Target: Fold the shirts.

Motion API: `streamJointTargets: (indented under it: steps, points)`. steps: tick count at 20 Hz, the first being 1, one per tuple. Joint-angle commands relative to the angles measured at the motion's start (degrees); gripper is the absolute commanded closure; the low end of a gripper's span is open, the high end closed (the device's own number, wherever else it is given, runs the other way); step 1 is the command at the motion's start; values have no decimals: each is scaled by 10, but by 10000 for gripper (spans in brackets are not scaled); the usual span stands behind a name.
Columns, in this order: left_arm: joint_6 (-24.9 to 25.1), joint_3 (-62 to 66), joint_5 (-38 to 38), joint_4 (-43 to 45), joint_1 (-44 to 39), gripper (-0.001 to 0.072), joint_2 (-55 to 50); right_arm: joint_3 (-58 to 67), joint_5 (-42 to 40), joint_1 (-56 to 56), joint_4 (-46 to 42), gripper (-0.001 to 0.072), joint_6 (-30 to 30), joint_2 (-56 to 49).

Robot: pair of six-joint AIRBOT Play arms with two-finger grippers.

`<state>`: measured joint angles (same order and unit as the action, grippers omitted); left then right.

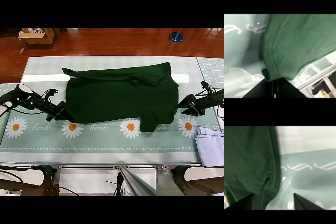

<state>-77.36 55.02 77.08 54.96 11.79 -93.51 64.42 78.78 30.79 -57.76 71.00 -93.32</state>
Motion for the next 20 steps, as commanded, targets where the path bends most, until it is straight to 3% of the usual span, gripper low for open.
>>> streamJointTargets:
  steps: [1, 4, 5, 7, 8, 9, 12, 15, 17, 20]
  points:
    - [4, 0, 0, 0, 0, 687, 0, -3, -9, -11, 6, 151, 14, 0]
    - [4, 0, 1, 0, 0, 687, 0, -4, -40, -61, -4, 157, 23, -4]
    - [4, 0, 2, 0, 0, 687, 0, -4, -57, -81, -15, 246, 37, -4]
    - [15, 0, 5, 0, 0, 687, 0, -4, -73, -110, -30, 518, 55, -4]
    - [18, 0, 5, 0, 0, 688, 0, -4, -73, -118, -30, 618, 55, -4]
    - [19, 0, 5, 0, 0, 688, 0, -4, -69, -120, -27, 675, 55, -4]
    - [50, 0, 19, -8, 0, 690, 14, -2, -33, -108, -22, 680, 42, 13]
    - [68, 26, 19, -11, 0, 691, 86, -2, -9, -82, 22, 680, -7, 94]
    - [94, 77, 25, -38, 1, 690, 163, 6, 14, -64, 103, 680, -35, 174]
    - [94, 183, 18, -86, 1, 689, 295, 43, 27, -64, 251, 680, -38, 302]
